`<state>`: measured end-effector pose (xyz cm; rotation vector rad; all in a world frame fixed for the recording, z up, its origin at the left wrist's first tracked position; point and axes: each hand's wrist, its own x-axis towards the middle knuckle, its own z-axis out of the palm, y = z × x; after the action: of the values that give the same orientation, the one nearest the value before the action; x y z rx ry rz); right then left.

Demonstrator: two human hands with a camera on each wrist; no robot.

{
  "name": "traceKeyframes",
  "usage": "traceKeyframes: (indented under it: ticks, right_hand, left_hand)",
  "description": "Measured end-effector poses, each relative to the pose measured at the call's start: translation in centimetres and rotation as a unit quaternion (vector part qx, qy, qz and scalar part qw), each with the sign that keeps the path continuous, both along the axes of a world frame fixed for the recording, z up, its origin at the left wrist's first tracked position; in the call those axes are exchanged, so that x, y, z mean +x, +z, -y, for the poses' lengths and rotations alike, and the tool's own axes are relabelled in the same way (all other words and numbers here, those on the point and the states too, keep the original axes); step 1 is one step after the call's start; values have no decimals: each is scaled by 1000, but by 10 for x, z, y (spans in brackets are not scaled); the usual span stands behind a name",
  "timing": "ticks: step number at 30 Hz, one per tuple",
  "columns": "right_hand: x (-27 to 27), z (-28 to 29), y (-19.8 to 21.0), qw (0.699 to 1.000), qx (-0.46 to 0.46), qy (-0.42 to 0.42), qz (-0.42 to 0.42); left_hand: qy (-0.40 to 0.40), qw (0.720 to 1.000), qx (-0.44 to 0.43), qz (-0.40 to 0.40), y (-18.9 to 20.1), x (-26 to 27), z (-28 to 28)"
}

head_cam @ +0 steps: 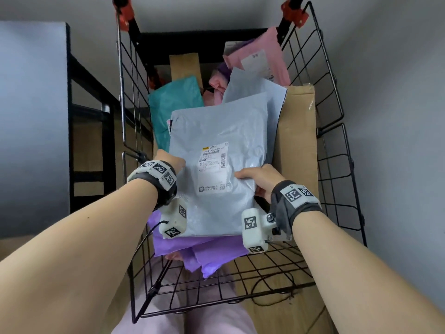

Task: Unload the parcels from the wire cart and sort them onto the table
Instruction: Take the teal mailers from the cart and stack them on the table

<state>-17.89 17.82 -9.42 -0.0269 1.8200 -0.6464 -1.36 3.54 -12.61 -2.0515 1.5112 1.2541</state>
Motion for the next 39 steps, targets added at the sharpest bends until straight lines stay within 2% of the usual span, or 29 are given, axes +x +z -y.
traceKeyframes:
  ticks: [7,13,17,22,26,30,33,39]
  right_hand:
    - [-9,12,62,995,-89,-30,-26]
    - [-21,4,118,983,-153,-75,-65]
    - [-18,5,153,972,-212,-64,-82]
    - [2,20,191,951,-284,-59,-108]
    - [31,36,212,937,-330,1,-117]
    - [75,48,228,915,-381,90,-102]
    - [116,55,235,894,-403,150,-124]
    - [206,75,252,865,-421,217,-166]
  left_hand:
    - [31,996,-53,-67,40,-1,9]
    - [70,977,-95,-179,102,0,15]
    - [102,943,-187,-254,146,8,12]
    - [119,877,-350,-305,209,33,4]
    - [156,839,-412,-319,239,73,-1]
    - [183,826,-456,-276,255,133,-10]
    - [213,813,-480,-252,265,181,-16]
    - [263,784,-512,-232,289,273,-21]
